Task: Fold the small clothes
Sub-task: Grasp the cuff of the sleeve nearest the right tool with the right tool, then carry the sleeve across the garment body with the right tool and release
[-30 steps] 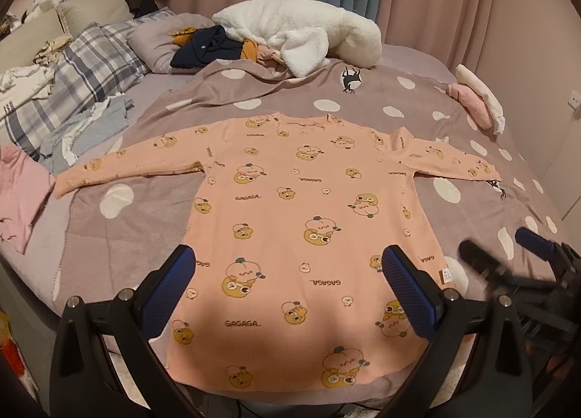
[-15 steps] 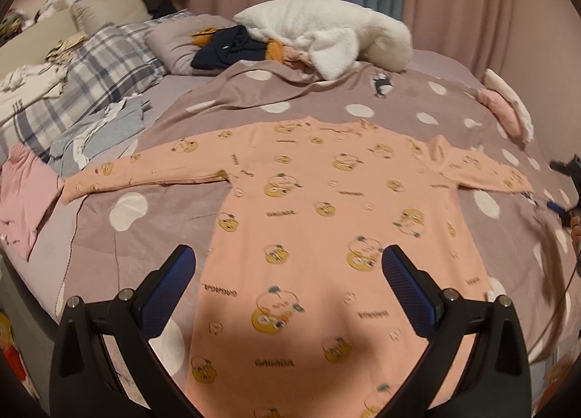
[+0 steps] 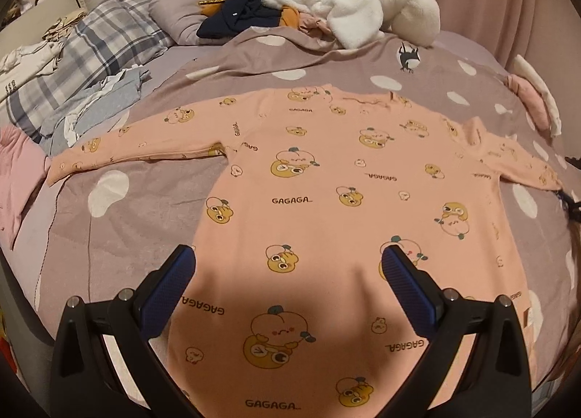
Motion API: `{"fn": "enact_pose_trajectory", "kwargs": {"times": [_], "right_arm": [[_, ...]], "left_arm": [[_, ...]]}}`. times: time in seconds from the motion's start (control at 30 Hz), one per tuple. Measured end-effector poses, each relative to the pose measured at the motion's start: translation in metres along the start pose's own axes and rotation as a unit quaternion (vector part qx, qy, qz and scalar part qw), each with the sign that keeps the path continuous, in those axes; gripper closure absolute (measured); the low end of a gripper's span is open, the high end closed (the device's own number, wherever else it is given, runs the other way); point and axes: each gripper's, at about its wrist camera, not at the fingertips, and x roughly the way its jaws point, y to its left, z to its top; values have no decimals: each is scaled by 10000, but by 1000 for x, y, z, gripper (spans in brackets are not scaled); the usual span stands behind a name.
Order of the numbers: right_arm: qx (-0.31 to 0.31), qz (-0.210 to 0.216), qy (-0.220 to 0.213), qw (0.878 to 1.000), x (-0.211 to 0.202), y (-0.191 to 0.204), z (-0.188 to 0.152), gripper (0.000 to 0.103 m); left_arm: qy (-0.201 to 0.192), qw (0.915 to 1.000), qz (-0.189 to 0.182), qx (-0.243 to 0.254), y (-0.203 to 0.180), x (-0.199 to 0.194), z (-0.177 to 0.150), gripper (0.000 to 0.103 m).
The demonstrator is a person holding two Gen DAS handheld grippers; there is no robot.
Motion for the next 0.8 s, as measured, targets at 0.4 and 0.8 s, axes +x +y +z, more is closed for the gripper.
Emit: {"fn": "enact_pose_trajectory", "kwargs": {"times": [0.4,0.8], "right_arm": [[-210,-344,-284,9988,-16,4,9,94],[-1443,215,-138,9892,-26,147,-43,94]], "left_arm": [[-42,9999,0,-120,10,-5,-2,1],[-224,9980,-305,-515,44,-39,-5,0]]}}
